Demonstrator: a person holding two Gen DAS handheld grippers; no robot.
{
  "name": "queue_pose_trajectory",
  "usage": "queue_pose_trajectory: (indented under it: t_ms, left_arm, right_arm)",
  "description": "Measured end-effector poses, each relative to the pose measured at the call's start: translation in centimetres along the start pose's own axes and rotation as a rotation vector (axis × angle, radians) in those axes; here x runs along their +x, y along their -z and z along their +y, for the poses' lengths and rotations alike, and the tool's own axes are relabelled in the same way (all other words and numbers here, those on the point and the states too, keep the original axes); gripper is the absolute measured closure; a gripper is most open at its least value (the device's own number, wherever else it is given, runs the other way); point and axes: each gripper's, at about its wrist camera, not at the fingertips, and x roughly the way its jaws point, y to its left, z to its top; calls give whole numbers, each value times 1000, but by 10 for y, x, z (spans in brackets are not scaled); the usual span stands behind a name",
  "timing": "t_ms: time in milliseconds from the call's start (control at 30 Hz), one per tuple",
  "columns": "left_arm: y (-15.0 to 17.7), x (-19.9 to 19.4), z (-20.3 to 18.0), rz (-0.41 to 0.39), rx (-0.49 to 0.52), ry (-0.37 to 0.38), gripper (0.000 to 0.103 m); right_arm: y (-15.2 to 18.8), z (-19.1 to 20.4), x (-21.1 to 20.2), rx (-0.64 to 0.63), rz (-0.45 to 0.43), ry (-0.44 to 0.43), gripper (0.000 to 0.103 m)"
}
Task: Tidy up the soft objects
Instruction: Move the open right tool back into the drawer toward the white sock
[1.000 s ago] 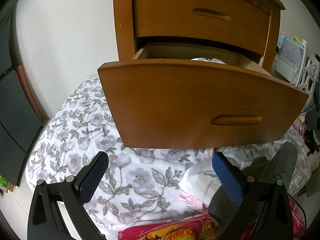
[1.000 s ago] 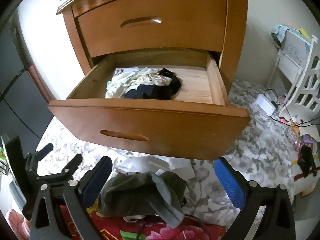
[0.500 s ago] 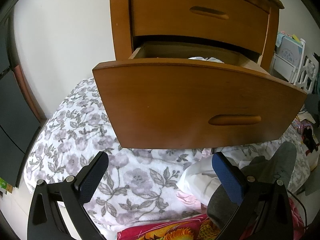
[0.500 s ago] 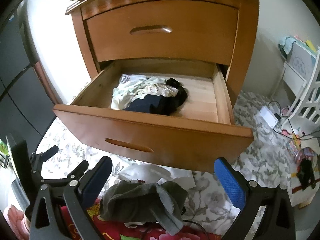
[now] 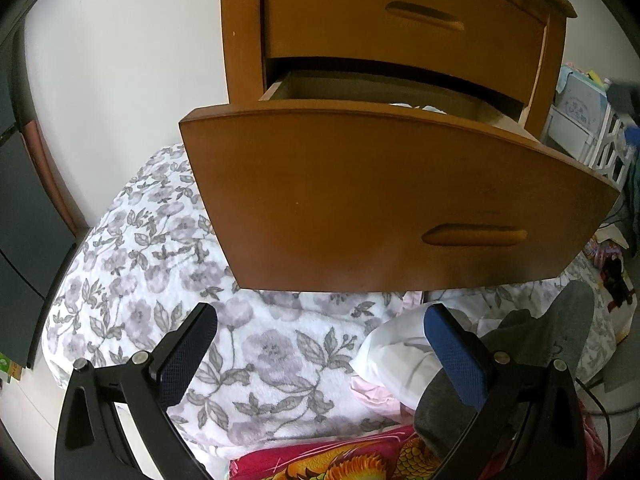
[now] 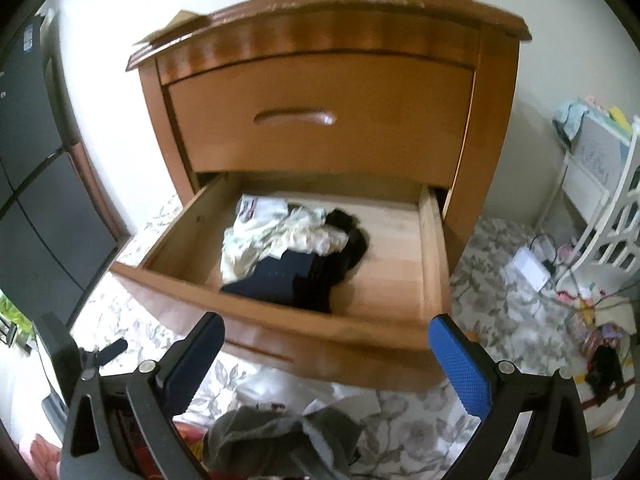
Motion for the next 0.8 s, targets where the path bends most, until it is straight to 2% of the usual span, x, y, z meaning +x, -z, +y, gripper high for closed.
queue_pose_trajectory:
  t_ms: [100,167,267,567,800]
  left_arm:
    - [-1,1,0,5,-1,0,0]
    - [-1,2,1,11,-4,3,0]
    - [-1,4,3,19,-12,9,0]
    - [-2,6,4,32,-23,18,0]
    - [-2,8,6,40,-30,29,0]
  right_arm:
    - [-18,0,-2,-32,-23,21,0]
    - [-32,1,-4,-51,-53,11,0]
    - [-46,1,3,-54,-53,1,0]
    - [-59,6,67,-58,144,-48,0]
    - [-62,7,94,-47,224,-49,0]
